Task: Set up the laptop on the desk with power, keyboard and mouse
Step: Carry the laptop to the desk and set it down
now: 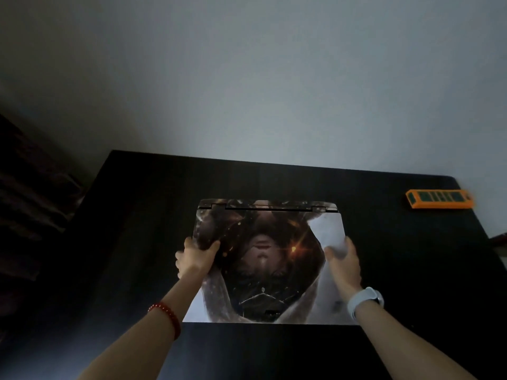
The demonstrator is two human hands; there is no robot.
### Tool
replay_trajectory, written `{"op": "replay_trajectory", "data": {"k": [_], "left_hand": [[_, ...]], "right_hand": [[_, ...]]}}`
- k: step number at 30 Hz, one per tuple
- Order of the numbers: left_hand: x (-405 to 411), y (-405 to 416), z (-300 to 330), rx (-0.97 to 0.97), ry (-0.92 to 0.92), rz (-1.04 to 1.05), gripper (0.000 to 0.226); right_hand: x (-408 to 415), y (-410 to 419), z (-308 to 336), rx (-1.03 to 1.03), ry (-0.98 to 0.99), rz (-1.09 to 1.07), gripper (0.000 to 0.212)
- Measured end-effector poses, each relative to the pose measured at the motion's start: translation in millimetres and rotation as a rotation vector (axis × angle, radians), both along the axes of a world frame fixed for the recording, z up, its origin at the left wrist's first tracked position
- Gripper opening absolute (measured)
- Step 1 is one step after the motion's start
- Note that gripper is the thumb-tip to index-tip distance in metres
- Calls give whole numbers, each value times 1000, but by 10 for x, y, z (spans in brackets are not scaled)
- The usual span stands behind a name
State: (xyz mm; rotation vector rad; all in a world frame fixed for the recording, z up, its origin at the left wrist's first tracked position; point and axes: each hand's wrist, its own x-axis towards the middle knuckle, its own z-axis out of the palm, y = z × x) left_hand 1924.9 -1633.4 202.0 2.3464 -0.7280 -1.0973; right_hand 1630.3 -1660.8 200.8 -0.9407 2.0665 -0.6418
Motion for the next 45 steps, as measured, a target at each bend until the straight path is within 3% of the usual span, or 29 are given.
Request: {"op": "replay_trajectory", "data": {"k": [11, 26, 35, 38, 41, 45], "left_hand": [[-153, -499, -378, 100, -10, -36, 68], [-272, -598, -478, 92, -62, -38, 73], [-357, -292, -595, -19, -151, -293, 111], [-382, -136, -684, 53, -293, -506, 107], [-321, -83, -734, 132, -437, -672, 102], [-286, -140, -652, 211, -524, -753, 96]], "right_hand": [[-118, -481, -446, 140, 28, -48, 62], [-167, -501, -444, 197, 175, 95, 79], [-165, -384, -397, 185, 290, 298, 80], [-184, -301, -459, 196, 344, 378, 81], [-165, -179, -555, 234, 527, 496, 73], [-121, -70, -591, 241, 674, 615, 67]]}}
